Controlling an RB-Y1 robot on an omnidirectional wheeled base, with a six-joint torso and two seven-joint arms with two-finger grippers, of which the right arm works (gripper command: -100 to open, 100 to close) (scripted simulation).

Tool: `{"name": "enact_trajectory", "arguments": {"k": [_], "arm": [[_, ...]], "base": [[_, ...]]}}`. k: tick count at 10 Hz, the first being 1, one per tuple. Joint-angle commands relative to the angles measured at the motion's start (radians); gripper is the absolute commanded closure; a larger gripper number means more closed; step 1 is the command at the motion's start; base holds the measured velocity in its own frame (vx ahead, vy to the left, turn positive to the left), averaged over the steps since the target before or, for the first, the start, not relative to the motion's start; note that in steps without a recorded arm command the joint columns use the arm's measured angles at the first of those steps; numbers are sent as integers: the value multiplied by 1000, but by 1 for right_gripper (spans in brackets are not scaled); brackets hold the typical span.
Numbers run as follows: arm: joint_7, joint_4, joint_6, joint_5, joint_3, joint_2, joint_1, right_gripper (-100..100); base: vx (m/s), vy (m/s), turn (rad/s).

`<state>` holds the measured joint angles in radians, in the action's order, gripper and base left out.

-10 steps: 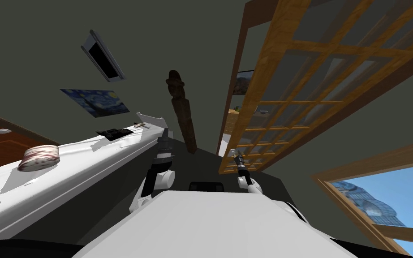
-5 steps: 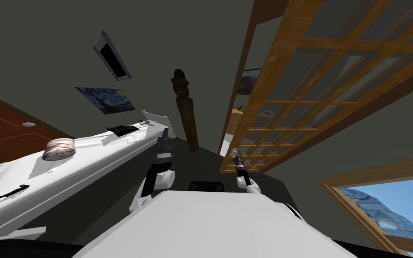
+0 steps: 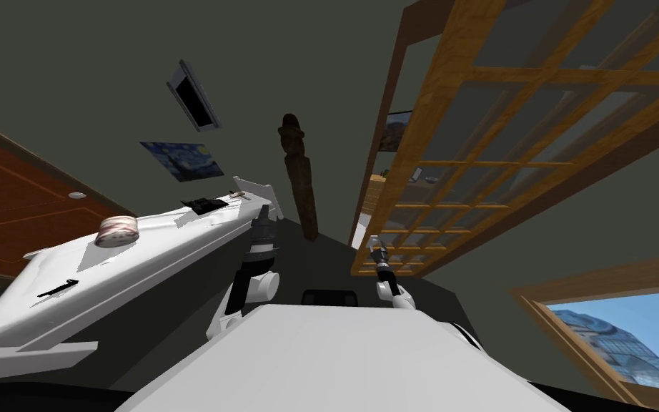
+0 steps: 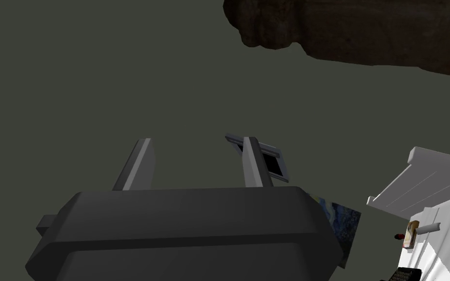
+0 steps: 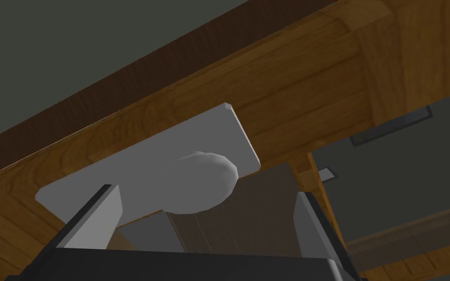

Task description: Pull the door open

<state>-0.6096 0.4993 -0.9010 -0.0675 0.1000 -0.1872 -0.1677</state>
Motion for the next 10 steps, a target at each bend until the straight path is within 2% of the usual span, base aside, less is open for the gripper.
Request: {"name": "enact_trajectory", "arguments": {"k": [1, 3, 4, 5, 8, 9, 10], "arm": [[-50, -3, 0, -18, -7, 2, -3, -100], [-102, -4, 0, -31, -11, 3, -4, -100], [-108, -4, 0, -31, -11, 3, -4, -100], [-148, -6, 0, -44, -16, 5, -6, -100], [-226, -9, 1, -70, -25, 7, -9, -100], [-232, -9, 1, -70, -25, 7, -9, -100], [-272, -11, 1, -84, -30, 9, -11, -100]], "base": [[-63, -24, 117], [-50, -30, 53], [-40, -24, 44], [-51, -30, 91], [-74, -39, 76], [-50, -20, 47], [-46, -26, 86]]}}
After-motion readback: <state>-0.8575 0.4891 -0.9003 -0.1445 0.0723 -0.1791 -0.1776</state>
